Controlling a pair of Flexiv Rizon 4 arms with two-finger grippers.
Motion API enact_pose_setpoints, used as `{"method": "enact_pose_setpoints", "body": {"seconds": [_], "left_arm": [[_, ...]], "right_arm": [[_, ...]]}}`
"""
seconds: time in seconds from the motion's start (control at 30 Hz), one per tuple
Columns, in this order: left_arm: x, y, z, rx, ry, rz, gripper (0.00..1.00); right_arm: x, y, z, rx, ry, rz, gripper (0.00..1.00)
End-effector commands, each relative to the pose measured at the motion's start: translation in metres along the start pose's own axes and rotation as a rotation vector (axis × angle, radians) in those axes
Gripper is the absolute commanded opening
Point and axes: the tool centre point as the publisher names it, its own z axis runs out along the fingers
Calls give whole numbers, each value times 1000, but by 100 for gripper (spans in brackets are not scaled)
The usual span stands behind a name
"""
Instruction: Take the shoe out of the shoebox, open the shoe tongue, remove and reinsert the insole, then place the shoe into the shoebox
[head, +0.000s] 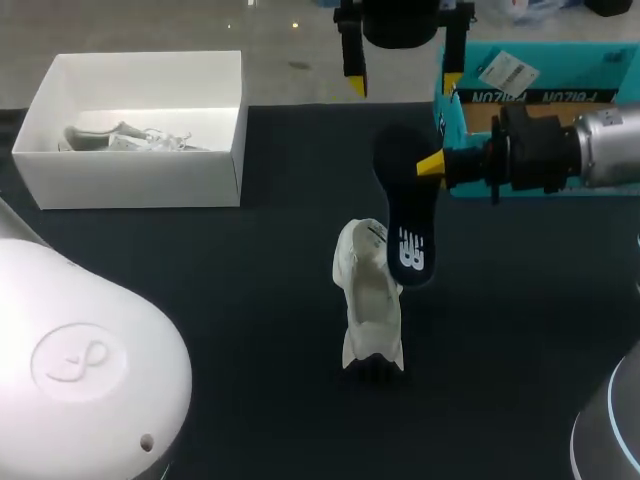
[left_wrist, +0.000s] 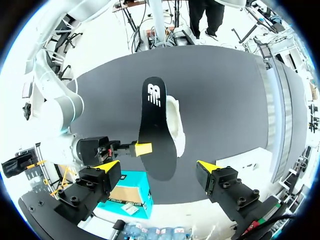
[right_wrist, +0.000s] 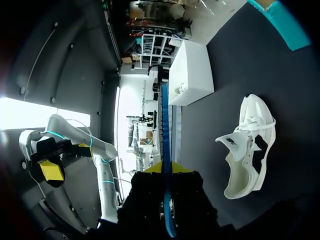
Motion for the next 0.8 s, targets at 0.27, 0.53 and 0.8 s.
{"method": "enact_pose_setpoints", "body": {"seconds": [0.27, 0.53, 0.8], "left_arm": [[58, -11, -3, -35, -639, -85, 100], [62, -10, 0, 17, -612, -83, 100], [62, -10, 0, 17, -612, -83, 100]], "right_arm": [[0, -1, -4, -5, 8, 10, 0], [-4, -1, -5, -1, -1, 20, 0], [2, 1, -13, 7, 52, 64, 0]]}}
